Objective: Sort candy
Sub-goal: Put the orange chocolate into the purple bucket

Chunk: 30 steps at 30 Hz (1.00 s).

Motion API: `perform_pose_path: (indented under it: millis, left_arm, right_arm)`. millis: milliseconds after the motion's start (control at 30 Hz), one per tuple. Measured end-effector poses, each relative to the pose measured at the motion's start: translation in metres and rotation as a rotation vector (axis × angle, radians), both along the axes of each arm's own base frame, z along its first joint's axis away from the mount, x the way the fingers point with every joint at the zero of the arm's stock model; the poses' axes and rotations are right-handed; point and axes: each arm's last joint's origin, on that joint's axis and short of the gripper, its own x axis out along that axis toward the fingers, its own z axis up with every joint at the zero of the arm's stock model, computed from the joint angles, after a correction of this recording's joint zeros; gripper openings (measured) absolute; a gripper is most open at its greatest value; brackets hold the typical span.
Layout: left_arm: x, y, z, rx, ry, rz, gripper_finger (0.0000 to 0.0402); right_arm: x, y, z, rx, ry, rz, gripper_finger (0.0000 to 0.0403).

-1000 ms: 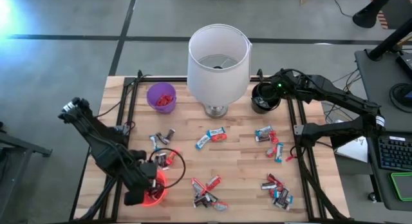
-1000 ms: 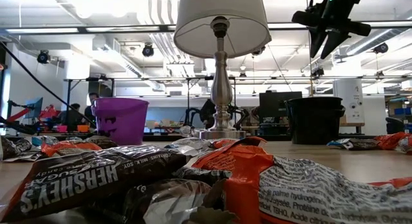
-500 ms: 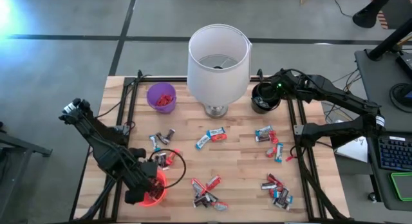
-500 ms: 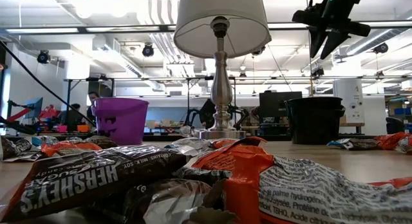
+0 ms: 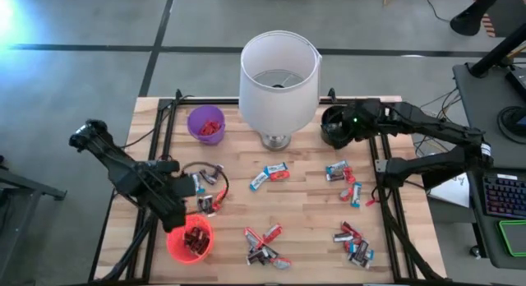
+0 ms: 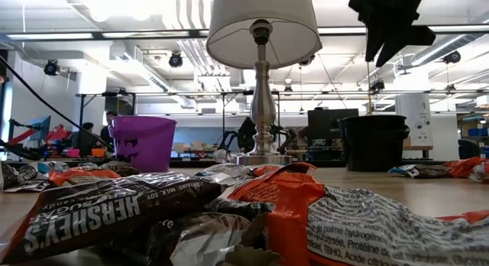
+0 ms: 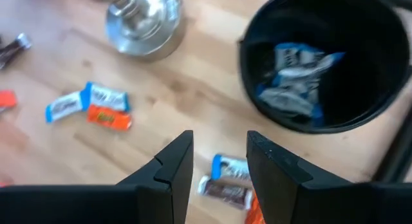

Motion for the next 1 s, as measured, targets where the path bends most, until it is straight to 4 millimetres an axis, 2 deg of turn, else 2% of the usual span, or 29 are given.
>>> perform_pose_path:
  millis: [233, 400, 633, 767, 1000]
  left_arm:
    - [-0.022, 0.025, 0.02, 0.036, -0.129, 0.036, 0.0113]
    - [-0.039, 0.04, 0.023, 0.049, -0.198, 0.05, 0.0113]
    - [-0.057, 0.056, -0.001, 0.09, -0.182, 0.06, 0.0113]
    - [-0.062, 0.06, -0.013, 0.097, -0.188, 0.059, 0.0113]
    - [-0.071, 0.067, -0.028, 0.111, -0.173, 0.053, 0.0113]
  right_arm:
    - [0.012, 0.026, -0.004, 0.048, -0.005, 0.063, 0.0132]
    - [0.034, 0.046, -0.013, 0.084, -0.005, 0.164, 0.0132]
    - [0.075, 0.078, -0.03, 0.088, -0.044, 0.385, 0.0132]
    - [0.097, 0.088, -0.039, 0.075, -0.101, 0.44, 0.0132]
    - [0.138, 0.1, -0.06, 0.152, -0.211, 0.657, 0.0132]
